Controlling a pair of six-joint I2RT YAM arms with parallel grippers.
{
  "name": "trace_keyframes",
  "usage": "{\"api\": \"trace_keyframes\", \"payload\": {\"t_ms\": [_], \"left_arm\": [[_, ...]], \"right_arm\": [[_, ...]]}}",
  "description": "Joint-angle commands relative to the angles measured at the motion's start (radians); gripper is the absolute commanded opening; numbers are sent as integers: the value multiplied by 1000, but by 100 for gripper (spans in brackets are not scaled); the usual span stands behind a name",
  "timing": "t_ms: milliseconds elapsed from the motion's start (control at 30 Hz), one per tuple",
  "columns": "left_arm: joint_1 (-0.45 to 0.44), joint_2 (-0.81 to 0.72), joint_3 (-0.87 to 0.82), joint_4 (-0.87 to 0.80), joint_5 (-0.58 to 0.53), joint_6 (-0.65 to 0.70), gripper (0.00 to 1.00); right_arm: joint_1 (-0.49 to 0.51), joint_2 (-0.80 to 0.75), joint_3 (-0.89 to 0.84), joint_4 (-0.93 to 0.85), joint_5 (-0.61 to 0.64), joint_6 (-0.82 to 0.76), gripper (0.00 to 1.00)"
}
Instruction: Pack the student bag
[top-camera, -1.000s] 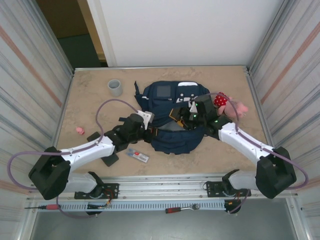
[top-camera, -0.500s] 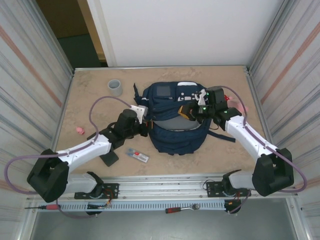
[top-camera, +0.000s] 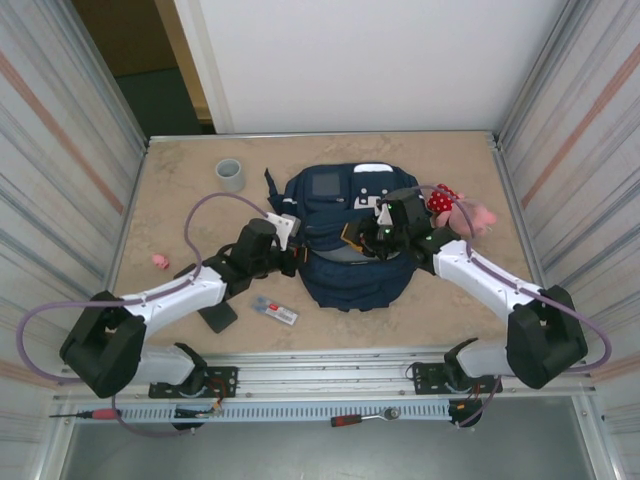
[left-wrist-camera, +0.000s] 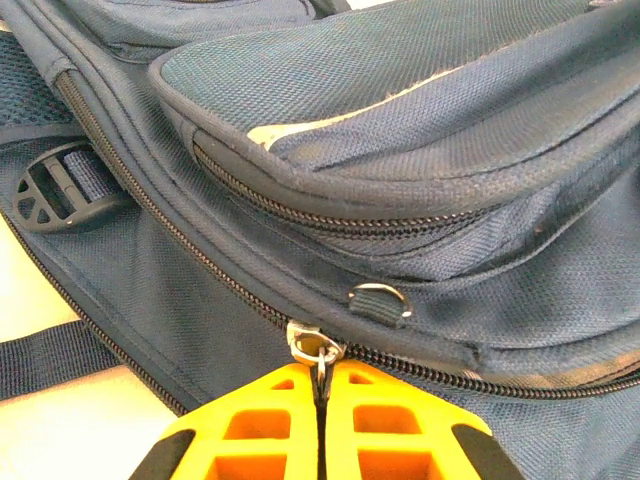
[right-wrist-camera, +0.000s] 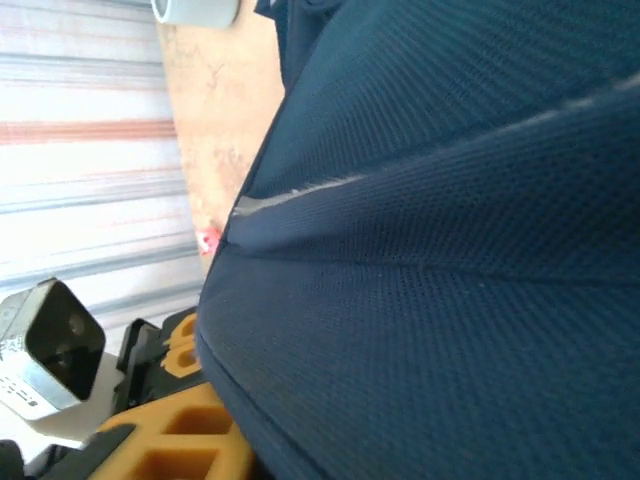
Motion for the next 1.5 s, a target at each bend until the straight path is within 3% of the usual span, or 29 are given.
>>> {"api": "trace_keyframes", "payload": {"t_ms": [0,200,467,800,900,1033,1233,1467], "left_arm": [[5,2,42,-22,-37,33,0],[124,38,48,-34,-73,49,0],[247,202,188,11,-39,141,0],[293,376,362,-23,-71,232,0],[297,400,381,-34,-81,224,0],[297,356,374,-49,-42,169,21],[297,166,309,-153,-31,46,47],[310,-15,226,-362,-64,-34,60]], "right_arm": [[-19,-1,39,27,19,-41,8],[-98,-34,183,-152,-228,-232,0],[-186,-46,309,-247,-447,-280,0],[-212,-38,378,-334,-536,-322,0],[-213,-40,379,-334,-509,-325,0],[-209,-35,365,-306,-384,-306,0],[-182,24,303,-174,-269,-270,0],[-113,187,361,-126,-297,-347,0]]}}
